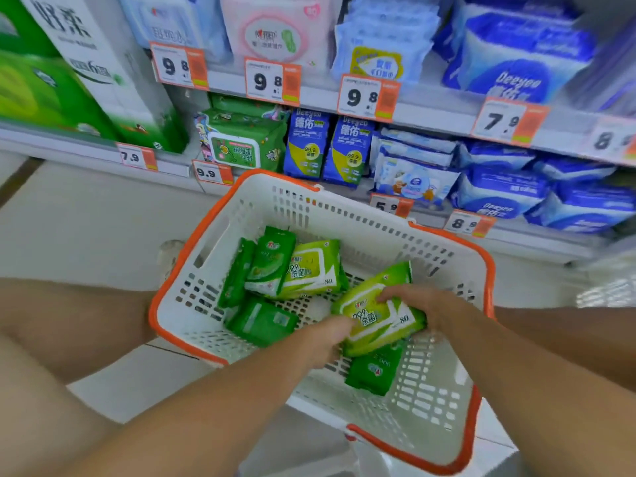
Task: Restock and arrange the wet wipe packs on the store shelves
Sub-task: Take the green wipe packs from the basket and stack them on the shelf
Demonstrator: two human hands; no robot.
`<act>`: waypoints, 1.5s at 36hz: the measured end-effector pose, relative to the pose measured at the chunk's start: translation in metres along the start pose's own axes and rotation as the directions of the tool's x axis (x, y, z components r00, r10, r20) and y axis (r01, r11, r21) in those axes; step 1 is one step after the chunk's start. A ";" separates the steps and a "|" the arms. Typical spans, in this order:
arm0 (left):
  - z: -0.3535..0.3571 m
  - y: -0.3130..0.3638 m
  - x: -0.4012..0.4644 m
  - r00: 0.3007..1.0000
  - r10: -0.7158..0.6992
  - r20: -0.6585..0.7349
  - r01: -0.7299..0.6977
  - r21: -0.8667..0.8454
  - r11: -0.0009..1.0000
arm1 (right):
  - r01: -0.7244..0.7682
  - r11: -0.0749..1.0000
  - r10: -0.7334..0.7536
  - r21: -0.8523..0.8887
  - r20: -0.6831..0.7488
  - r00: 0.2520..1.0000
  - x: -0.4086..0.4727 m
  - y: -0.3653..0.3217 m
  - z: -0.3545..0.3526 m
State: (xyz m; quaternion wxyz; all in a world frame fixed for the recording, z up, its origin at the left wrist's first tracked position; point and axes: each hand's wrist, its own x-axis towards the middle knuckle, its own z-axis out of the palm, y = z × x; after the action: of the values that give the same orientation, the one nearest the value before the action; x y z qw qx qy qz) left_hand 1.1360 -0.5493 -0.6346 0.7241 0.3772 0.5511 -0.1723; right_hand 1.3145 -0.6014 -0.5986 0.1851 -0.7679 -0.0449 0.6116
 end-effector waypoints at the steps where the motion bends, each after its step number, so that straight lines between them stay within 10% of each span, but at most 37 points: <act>1: 0.005 0.000 -0.002 1.000 0.003 0.017 -0.003 0.001 1.000 | 0.041 0.999 -0.041 -0.013 -0.027 0.999 -0.006 -0.004 -0.004; 8: -0.014 0.045 -0.036 0.983 0.183 0.009 -0.182 -0.087 0.980 | 0.288 0.957 -0.288 -0.019 -0.116 0.951 -0.069 -0.037 -0.040; 14: -0.048 0.081 -0.113 0.876 0.481 0.015 -0.459 -0.276 0.844 | 0.477 0.814 -0.504 0.331 -0.004 0.864 -0.144 -0.079 -0.051; 17: -0.049 0.131 -0.177 0.751 0.659 -0.026 -0.629 -0.330 0.704 | 0.585 0.645 -0.655 0.492 -0.038 0.754 -0.188 -0.110 -0.048; 22: -0.053 0.204 -0.292 0.454 0.876 -0.162 -0.874 0.109 0.473 | 0.801 0.414 -0.841 0.433 -0.156 0.519 -0.270 -0.169 -0.058; 34: -0.024 0.297 -0.349 -0.017 0.994 -0.110 -0.910 0.414 0.030 | 0.992 0.030 -0.880 -0.121 -0.474 -0.031 -0.323 -0.218 -0.116; 40: 0.001 0.383 -0.361 -0.217 0.972 -0.092 -0.839 0.527 -0.137 | 0.968 -0.021 -0.794 -0.251 -0.584 -0.168 -0.341 -0.269 -0.160; 51: 0.002 0.495 -0.343 -0.225 0.974 0.010 -0.397 0.912 -0.101 | 0.826 0.067 -0.851 -0.560 -0.464 -0.246 -0.315 -0.332 -0.249; 54: 0.004 0.522 -0.335 -0.113 0.994 -0.008 -0.380 0.924 -0.036 | 0.799 0.077 -0.911 -0.596 -0.367 -0.186 -0.309 -0.351 -0.272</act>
State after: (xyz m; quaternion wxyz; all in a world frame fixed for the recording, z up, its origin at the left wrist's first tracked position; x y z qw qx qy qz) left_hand 1.3740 -0.2659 -0.1370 0.1401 0.8886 0.3112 0.3066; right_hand 1.5530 -0.4294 -0.1445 0.4886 -0.6966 -0.5247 -0.0255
